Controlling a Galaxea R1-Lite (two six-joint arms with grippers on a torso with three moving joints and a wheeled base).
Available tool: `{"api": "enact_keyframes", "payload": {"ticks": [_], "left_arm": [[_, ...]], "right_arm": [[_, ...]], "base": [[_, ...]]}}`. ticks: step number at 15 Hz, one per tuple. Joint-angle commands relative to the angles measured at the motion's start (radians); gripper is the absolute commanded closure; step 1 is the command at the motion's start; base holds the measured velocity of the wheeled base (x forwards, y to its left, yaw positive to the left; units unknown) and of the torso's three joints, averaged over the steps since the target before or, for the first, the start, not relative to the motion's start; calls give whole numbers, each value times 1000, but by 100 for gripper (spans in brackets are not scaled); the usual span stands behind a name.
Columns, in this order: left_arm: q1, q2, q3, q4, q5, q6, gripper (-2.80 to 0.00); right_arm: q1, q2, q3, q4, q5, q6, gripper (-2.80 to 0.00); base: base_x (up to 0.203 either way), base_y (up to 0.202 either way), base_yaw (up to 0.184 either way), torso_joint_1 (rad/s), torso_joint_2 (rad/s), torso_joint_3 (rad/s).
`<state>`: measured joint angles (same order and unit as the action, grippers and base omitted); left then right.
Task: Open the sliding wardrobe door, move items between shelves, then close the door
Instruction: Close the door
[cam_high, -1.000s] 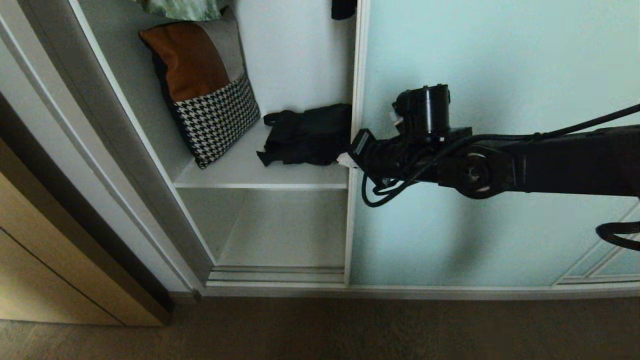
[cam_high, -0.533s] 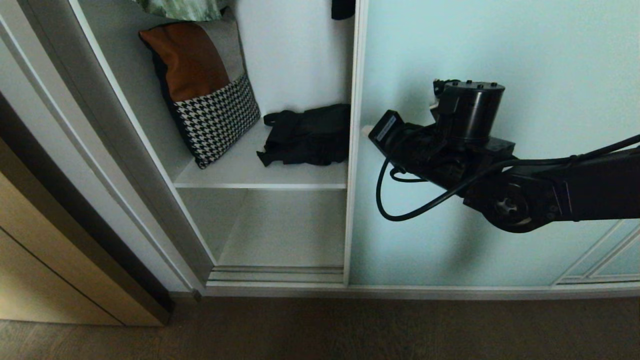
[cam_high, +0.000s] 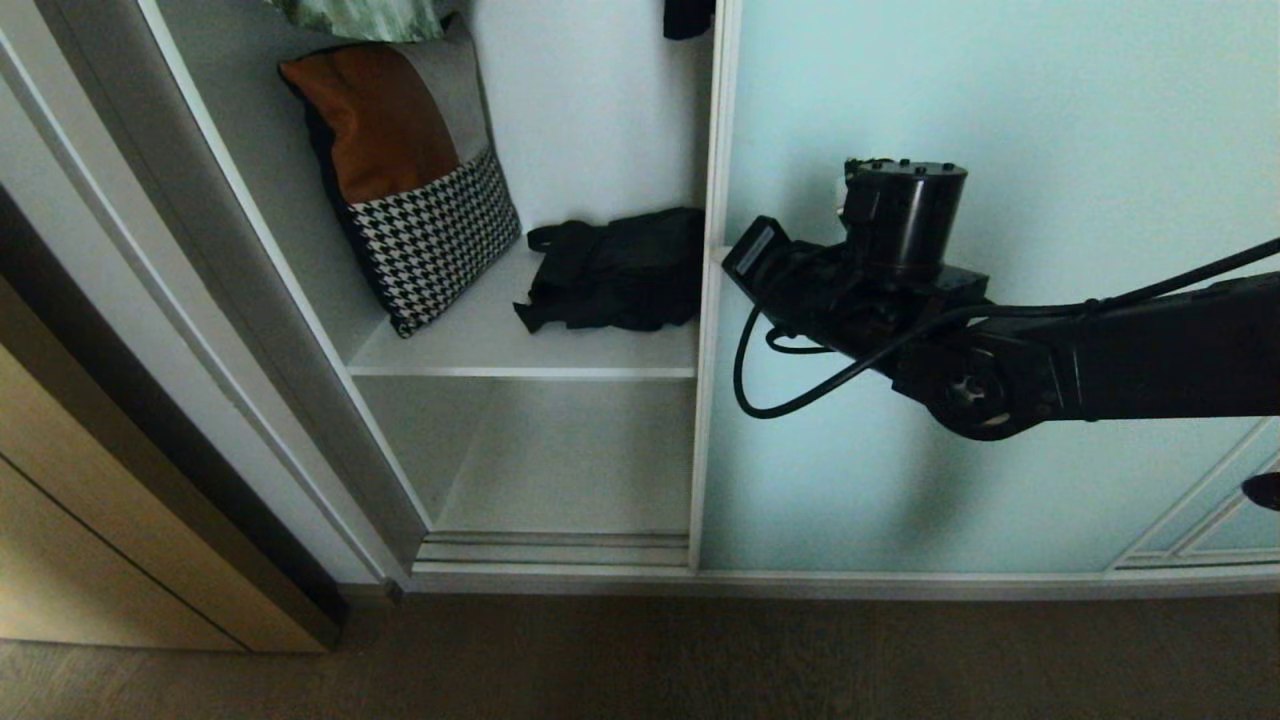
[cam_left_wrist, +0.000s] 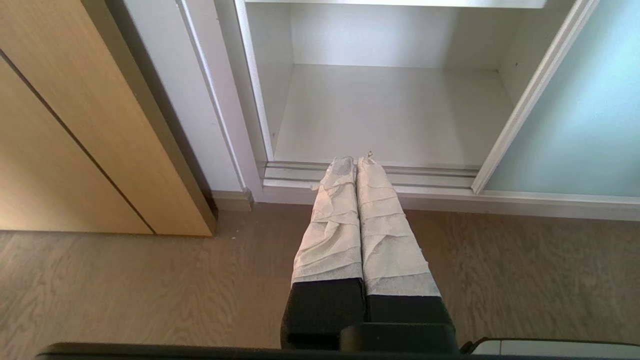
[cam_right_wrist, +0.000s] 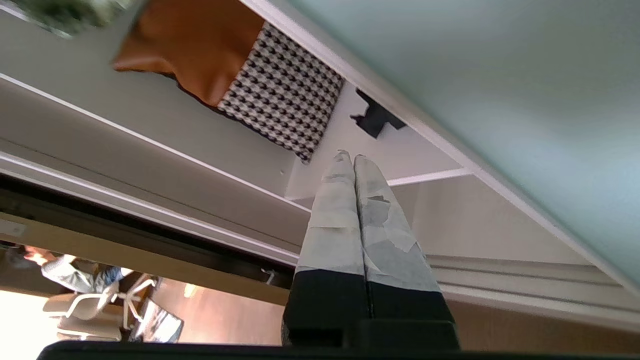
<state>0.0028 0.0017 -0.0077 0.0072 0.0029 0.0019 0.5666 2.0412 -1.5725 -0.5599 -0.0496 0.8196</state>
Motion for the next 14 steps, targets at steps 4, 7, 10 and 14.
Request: {"api": "enact_keyframes", "payload": {"ticks": [4, 7, 10, 14], "left_arm": [[0, 0, 0, -1, 0, 0, 0], [0, 1, 0, -1, 0, 0, 0], [0, 1, 0, 0, 1, 0, 0], [0, 1, 0, 0, 1, 0, 0]], "right_arm": [[-33, 83, -88, 35, -26, 6, 0], [-65, 82, -89, 37, -26, 10, 0], [-74, 88, -93, 37, -24, 10, 0], [-74, 123, -123, 39, -24, 10, 0]], "base": [[0, 0, 0, 0, 0, 0], [0, 0, 0, 0, 0, 0], [0, 0, 0, 0, 0, 0], [0, 0, 0, 0, 0, 0]]}}
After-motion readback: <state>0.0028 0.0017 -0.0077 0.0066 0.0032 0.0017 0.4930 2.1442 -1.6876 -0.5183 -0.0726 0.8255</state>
